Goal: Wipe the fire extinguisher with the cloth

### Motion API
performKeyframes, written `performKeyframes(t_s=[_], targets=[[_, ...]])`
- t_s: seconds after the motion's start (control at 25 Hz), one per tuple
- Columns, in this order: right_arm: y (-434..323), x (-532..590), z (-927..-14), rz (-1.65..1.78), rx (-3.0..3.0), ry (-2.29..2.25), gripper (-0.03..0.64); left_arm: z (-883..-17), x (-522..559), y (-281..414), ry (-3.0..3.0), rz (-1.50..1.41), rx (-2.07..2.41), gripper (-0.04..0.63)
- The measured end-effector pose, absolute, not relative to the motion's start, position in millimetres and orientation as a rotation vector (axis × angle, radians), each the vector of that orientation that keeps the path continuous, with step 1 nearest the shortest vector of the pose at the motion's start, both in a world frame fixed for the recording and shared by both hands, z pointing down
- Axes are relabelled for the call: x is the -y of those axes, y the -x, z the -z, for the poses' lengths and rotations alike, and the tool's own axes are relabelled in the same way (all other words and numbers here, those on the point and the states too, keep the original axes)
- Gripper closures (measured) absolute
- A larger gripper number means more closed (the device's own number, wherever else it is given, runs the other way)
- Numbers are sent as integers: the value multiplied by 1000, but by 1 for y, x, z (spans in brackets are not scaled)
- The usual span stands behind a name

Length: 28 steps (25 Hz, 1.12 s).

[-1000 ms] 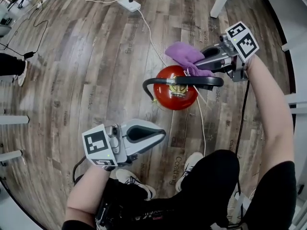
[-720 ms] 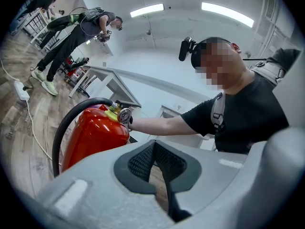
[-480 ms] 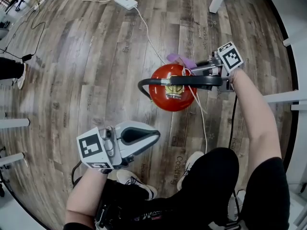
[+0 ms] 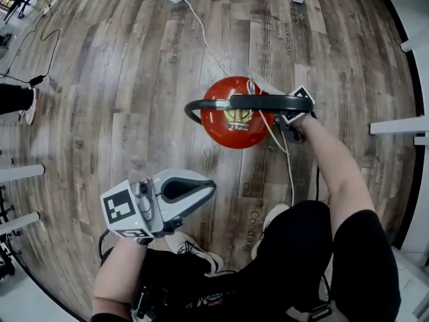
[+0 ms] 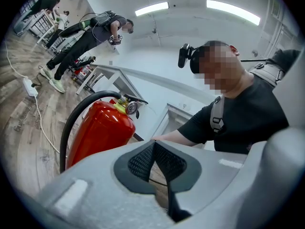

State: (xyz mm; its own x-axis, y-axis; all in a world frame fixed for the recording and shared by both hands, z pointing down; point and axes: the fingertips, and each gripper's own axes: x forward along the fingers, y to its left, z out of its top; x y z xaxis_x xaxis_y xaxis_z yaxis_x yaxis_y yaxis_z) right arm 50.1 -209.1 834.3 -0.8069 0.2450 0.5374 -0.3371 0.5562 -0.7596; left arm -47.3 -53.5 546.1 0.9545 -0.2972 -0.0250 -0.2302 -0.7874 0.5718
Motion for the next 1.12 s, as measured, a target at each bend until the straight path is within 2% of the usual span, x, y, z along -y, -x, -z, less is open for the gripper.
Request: performKeyframes(t_s=[0.6,0.92,1.12], targets=[[-61,192,-831,-1141,2282,-296,554,-545,48,40,-2549,132,362,596],[-66,165,-623,-1037,2721,-281,552,-535,54,27,-2578,172,281,595],[-61,135,-569,-821,2791,-225,551,-535,53,22,-2603,148,265,595]])
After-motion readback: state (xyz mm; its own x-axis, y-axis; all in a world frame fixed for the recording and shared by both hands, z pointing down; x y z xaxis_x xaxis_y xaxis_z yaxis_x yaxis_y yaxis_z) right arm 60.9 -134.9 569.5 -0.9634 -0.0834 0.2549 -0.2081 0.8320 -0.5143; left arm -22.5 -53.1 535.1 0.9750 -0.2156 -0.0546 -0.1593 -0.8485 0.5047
